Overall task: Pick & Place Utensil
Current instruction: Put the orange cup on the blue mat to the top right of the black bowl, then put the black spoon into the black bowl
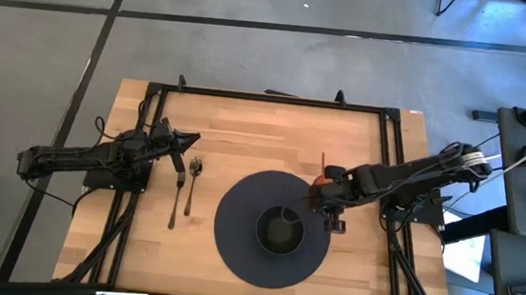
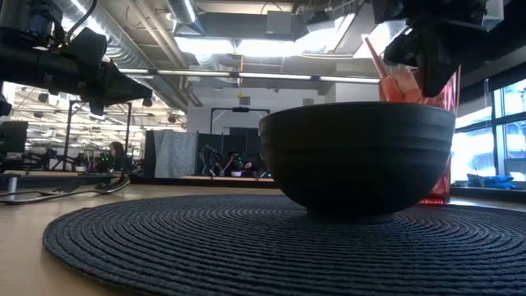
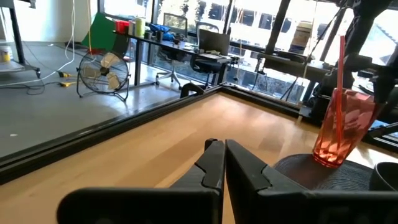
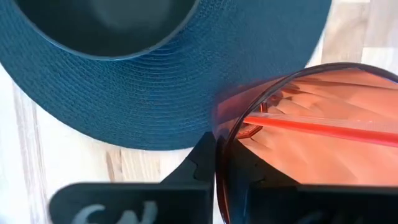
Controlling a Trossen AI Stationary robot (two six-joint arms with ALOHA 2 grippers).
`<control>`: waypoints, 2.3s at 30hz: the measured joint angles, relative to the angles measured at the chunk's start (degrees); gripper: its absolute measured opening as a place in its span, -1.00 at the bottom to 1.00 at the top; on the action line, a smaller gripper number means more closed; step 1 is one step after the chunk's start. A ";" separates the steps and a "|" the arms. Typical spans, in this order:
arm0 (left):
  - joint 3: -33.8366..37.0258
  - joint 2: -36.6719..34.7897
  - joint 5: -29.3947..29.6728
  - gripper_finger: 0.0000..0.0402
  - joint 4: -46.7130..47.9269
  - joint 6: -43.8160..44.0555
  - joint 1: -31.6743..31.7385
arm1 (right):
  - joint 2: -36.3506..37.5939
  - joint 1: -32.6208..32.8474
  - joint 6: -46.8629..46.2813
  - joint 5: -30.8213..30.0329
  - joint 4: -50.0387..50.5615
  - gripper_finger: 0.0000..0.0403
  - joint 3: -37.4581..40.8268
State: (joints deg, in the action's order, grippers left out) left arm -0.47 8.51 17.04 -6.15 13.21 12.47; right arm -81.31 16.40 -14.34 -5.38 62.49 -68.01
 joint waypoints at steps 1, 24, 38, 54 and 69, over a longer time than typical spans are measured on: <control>-0.02 0.00 0.00 -0.97 0.00 0.00 0.00 | -0.12 0.00 0.25 0.02 -0.49 -0.94 0.00; 0.00 0.01 -0.22 -0.97 0.00 0.13 0.00 | 0.88 -0.04 1.13 -0.04 2.68 -0.31 -4.52; -0.02 0.01 -0.29 -0.96 0.00 1.22 0.01 | 23.02 -8.86 23.18 -0.12 -21.87 -0.59 -2.64; -0.01 0.00 -0.48 -0.98 0.02 1.20 0.01 | 41.40 -38.24 11.40 33.57 -59.68 -0.97 29.55; 0.00 -0.02 -0.44 -0.96 2.78 1.87 0.00 | 49.13 -45.86 4.19 33.57 -94.98 -0.99 56.06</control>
State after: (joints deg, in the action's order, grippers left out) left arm -0.47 8.49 16.60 -3.37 15.08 12.47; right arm -32.18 -29.45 -10.15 28.18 -32.49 -11.95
